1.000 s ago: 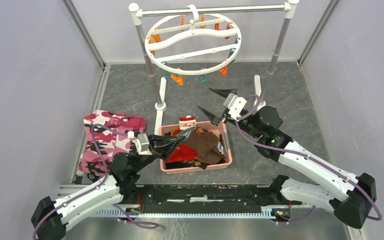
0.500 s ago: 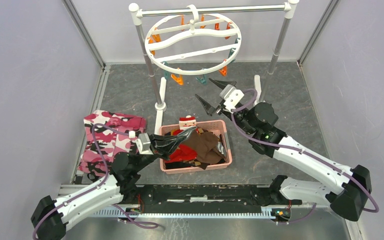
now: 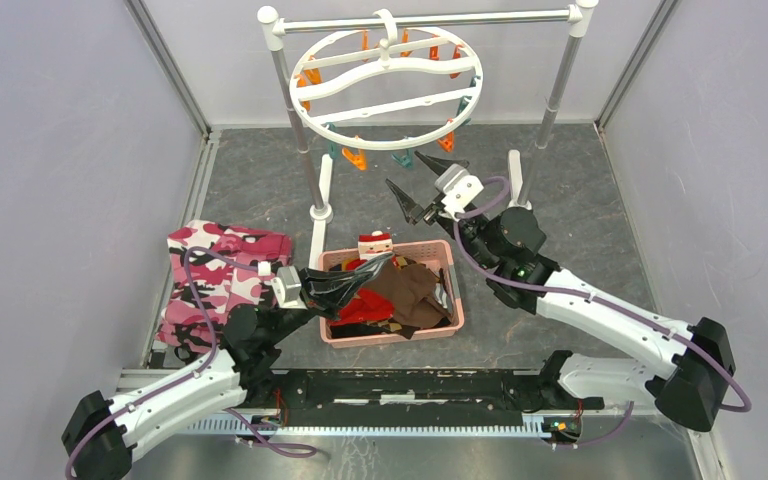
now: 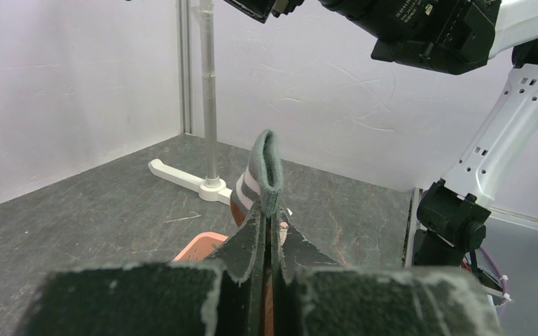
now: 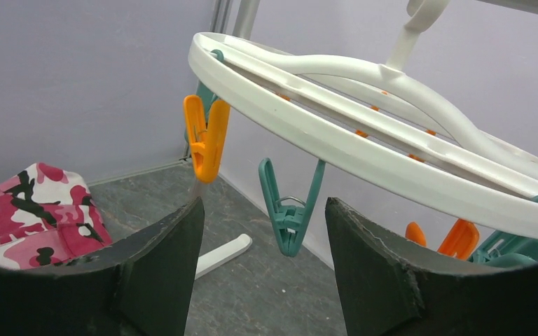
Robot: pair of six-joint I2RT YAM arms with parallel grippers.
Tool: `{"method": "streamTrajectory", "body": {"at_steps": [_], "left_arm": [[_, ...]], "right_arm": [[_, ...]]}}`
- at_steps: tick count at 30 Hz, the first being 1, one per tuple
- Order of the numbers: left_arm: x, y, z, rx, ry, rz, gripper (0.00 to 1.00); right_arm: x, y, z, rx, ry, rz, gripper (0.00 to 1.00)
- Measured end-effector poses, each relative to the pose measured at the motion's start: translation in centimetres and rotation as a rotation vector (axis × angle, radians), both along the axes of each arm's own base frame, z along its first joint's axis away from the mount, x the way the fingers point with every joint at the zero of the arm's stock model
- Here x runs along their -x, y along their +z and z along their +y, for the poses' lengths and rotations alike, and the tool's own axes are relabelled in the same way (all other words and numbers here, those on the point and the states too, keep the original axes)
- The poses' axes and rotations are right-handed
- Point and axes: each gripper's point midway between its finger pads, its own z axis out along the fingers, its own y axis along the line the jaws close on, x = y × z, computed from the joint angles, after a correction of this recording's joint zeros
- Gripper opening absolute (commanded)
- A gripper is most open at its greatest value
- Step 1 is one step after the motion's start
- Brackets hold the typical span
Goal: Clip the socks to the hanger
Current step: Open the clamp at the hanger.
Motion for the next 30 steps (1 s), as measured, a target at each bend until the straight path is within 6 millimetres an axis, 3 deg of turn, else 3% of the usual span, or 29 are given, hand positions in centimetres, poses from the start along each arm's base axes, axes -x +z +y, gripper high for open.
{"method": "streamTrajectory", "body": {"at_steps": [30], "left_arm": [[-0.1,-0.2,-0.1,-0.005,-0.001,0.004,0.02]], "right_arm": [[-2.0,1.5,1.2,-0.102,-0.067,0.025,0.57]]}}
